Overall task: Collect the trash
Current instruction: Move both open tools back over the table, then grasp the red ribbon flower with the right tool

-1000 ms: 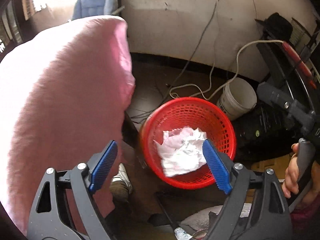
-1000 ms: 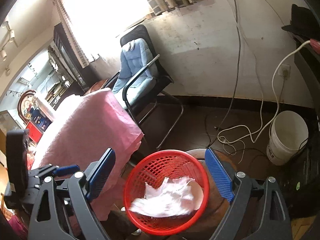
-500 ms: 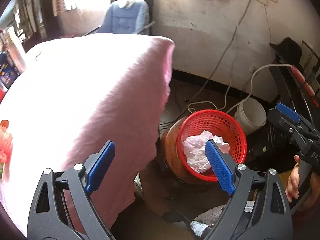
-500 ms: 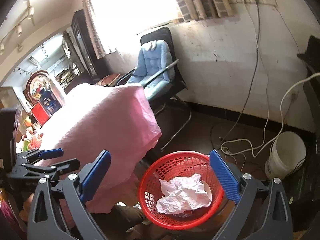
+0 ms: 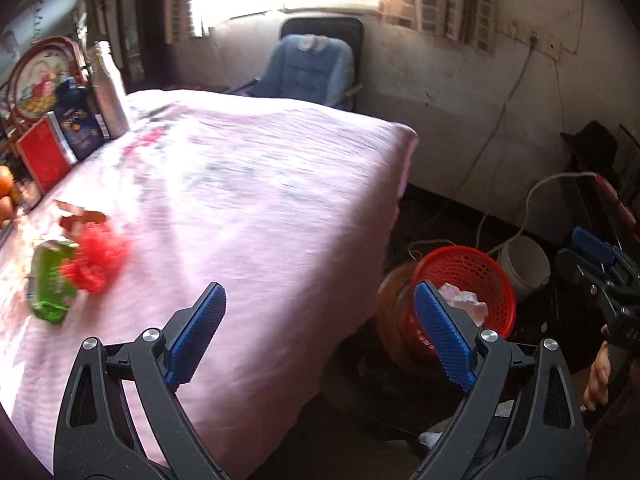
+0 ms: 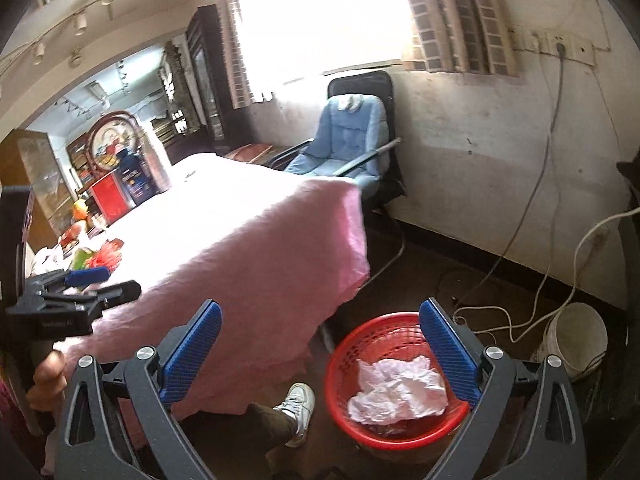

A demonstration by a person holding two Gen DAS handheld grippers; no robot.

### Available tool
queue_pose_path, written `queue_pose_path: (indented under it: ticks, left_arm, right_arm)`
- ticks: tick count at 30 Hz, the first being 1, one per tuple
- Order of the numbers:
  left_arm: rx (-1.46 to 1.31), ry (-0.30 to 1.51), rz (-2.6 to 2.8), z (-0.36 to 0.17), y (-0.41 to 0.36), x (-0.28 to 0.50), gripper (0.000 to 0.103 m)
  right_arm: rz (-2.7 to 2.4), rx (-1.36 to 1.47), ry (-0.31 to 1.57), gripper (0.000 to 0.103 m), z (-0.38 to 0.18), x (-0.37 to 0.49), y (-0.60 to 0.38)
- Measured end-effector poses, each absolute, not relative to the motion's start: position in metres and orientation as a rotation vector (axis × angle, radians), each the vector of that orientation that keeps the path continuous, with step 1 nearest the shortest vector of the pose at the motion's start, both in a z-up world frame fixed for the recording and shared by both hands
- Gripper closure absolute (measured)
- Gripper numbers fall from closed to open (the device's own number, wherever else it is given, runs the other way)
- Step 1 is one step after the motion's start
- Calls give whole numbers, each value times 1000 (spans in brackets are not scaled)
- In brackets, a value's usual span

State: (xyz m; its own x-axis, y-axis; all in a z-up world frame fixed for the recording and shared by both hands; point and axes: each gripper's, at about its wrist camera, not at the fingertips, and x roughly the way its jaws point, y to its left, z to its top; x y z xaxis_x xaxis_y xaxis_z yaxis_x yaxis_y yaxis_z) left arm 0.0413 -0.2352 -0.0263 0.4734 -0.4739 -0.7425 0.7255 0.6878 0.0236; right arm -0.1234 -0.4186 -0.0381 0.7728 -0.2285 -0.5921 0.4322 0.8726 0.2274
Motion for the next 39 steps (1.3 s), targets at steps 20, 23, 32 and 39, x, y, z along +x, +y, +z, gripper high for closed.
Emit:
queue_pose_path:
  ticks: [20, 23, 32, 39]
  left_arm:
    - [224, 721, -289, 6, -44, 186, 8]
    - [147, 749, -227, 0, -10, 205, 8]
    - [-26, 875, -74, -12, 38, 233, 8]
    - [-148, 1076, -112, -46, 47, 252, 8]
  right_arm:
    - [-170, 225, 709, 6, -33, -38, -299]
    - [-99, 214, 731, 6, -34, -10, -276]
    - [122, 187, 750, 6, -32, 90, -198]
    - [134, 171, 783, 6, -39, 141, -176]
